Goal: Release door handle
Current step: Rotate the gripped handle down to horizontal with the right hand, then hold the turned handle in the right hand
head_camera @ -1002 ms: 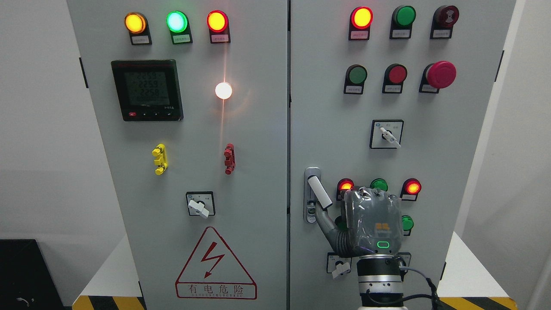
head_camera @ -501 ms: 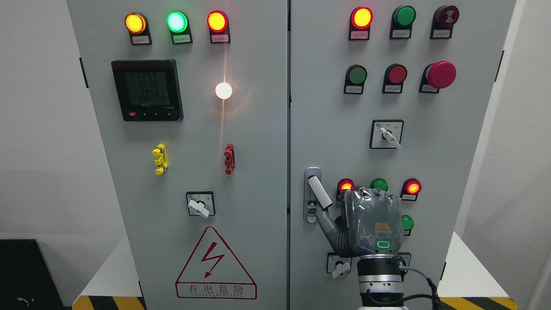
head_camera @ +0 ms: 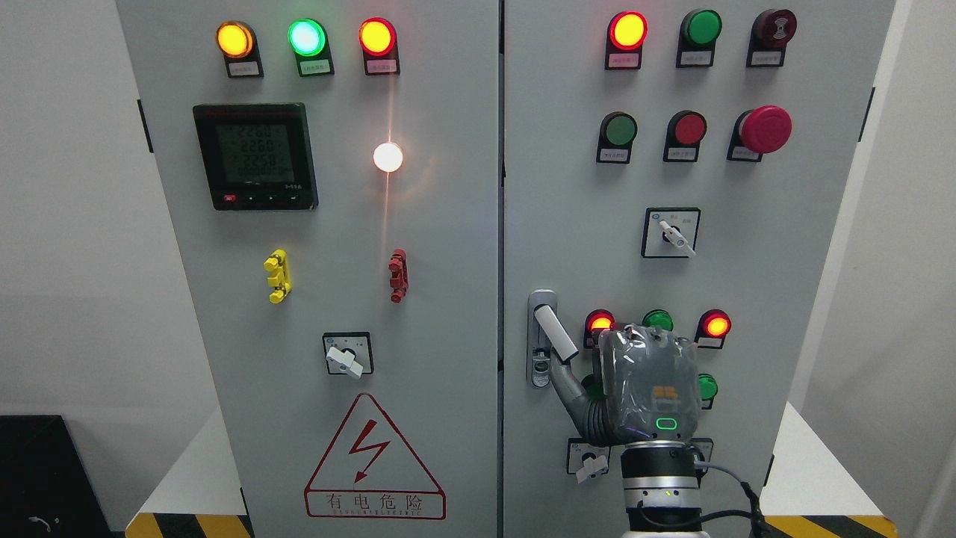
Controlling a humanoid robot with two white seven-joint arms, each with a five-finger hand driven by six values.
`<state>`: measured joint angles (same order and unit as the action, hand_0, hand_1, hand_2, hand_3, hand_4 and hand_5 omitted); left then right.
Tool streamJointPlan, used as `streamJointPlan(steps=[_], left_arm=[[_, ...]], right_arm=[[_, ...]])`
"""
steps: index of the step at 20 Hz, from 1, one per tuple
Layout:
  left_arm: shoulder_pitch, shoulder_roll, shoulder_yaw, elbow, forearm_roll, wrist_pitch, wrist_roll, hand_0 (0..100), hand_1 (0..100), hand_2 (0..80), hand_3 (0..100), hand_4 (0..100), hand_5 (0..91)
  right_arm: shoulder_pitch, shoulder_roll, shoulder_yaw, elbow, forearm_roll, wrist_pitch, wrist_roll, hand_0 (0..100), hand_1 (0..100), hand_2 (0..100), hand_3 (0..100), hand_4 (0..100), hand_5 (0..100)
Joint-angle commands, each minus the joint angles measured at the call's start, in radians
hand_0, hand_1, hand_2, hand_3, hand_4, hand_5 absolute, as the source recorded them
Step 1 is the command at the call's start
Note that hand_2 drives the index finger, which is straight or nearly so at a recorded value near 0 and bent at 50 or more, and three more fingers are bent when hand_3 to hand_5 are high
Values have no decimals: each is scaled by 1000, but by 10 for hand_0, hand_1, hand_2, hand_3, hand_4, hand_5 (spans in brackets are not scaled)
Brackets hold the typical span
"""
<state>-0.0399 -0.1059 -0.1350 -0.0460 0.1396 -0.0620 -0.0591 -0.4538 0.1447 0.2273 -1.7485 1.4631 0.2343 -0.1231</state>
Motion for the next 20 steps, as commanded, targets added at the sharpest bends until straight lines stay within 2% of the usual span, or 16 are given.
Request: streamJointPlan(steps=[1,20], left_arm=[[0,0,0,0,0,-1,-1,120,556,0,0,0,0],[0,0,0,0,0,-1,-1,120,556,0,0,0,0]], right_arm=[[0,-2,-3,-8,0,0,-6,500,366,1000,1000,1000,1000],[1,-2,-17,-22,-3,0,-6,512,358,1000,1000,1000,1000]])
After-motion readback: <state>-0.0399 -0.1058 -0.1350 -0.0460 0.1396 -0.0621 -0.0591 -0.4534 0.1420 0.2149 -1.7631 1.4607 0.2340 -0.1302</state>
